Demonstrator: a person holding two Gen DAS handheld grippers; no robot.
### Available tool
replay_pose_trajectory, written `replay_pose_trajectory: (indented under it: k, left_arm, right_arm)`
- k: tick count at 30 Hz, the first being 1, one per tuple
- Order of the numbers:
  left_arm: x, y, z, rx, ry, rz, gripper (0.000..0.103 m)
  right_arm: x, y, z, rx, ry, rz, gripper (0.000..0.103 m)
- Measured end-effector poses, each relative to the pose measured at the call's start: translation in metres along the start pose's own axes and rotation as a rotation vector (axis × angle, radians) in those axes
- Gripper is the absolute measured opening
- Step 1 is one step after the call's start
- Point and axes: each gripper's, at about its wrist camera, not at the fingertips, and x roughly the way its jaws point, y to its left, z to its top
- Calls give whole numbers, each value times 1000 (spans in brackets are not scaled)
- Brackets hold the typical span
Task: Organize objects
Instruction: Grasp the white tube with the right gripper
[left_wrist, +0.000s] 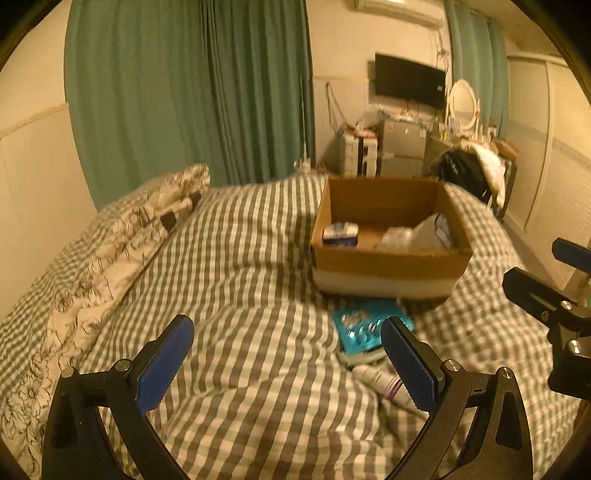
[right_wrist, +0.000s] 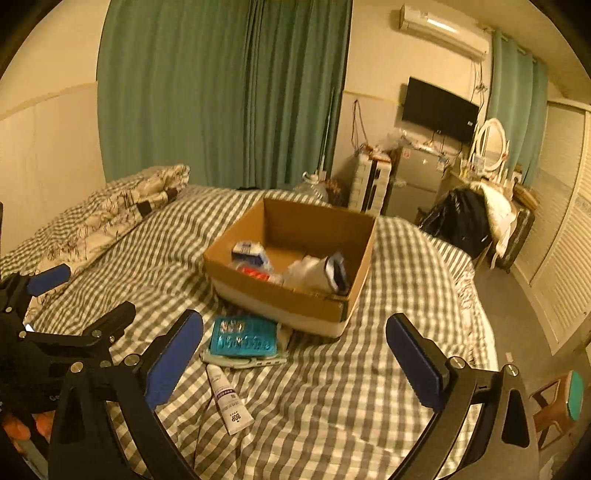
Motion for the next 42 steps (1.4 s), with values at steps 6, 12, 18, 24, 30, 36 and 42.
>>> replay_pose_trajectory:
  k: [6,12,18,24,30,36,42]
  left_arm:
    - [27,2,-15,-1,73,31,103]
    - [43,7,-24,-12,117,40,103]
    - [54,15,-29,-45,155,27,103]
    - [56,24,-31,-76,169,11,103]
    - [59,26,-34,-85,185,-12,103]
    - [58,13,-35,-43,189,-15,103]
    - [60,-20,-28,41,189,-48,103]
  right_arm:
    - [37,-2,-23,24,93,59,100]
    - [82,-2,-48,42,225,87,100]
    - [116,27,-75,-31,367,158,95]
    - [136,56,-89,-109,460,218,69]
    - [143,70,-98,-147,506,239,31]
    - [109,51,-86,-94,420,240,15]
    - [80,26,-70,-51,334,195,14]
